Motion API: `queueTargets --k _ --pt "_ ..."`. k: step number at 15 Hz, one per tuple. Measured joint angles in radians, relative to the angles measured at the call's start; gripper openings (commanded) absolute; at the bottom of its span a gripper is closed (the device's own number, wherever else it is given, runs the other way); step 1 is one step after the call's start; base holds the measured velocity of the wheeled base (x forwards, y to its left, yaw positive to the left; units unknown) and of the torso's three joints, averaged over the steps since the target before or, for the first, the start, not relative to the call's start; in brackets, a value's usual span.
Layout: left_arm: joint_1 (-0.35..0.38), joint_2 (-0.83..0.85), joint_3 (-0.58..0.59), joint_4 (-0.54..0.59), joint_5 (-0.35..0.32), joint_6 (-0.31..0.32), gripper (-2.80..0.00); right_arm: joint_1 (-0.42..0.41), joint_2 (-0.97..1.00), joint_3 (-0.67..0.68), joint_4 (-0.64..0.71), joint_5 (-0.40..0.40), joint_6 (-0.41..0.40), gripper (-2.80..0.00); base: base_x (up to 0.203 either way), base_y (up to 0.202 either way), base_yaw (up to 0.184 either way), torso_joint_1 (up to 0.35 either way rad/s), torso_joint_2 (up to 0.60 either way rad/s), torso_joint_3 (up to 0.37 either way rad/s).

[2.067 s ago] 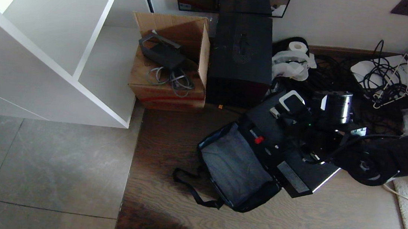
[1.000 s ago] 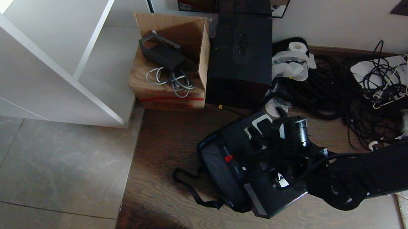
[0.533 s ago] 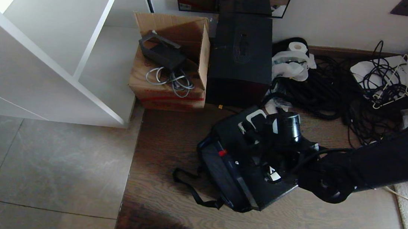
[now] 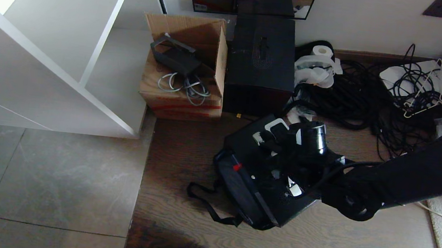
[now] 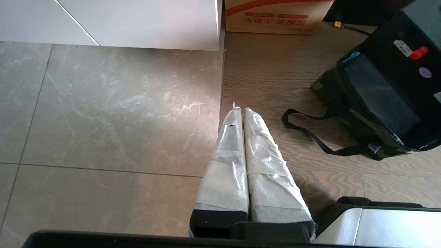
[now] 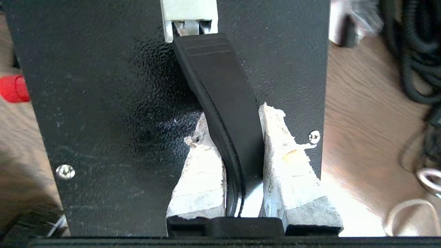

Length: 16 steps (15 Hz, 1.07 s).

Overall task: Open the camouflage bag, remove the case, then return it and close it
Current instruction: Place the black box back

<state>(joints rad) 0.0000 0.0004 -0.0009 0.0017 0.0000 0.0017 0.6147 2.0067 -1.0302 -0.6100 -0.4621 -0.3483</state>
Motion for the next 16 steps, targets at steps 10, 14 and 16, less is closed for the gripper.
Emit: queueTargets --k 10,14,16 --pt "0.000 0.000 0.000 0.000 0.000 0.000 -2.80 0.000 0.051 0.007 0.010 0.041 0.025 -2.80 0.000 0.000 0.000 0.000 0.00 0.000" --pt "0.000 0.000 0.000 0.000 0.000 0.000 -2.80 0.004 0.055 0.005 0.025 0.066 0.026 -2.80 0.000 0.000 0.000 0.000 0.00 0.000" --pt "0.000 0.000 0.000 0.000 0.000 0.000 -2.80 0.004 0.070 -0.002 0.031 0.066 0.027 -2.80 0.000 0.000 0.000 0.000 0.00 0.000"
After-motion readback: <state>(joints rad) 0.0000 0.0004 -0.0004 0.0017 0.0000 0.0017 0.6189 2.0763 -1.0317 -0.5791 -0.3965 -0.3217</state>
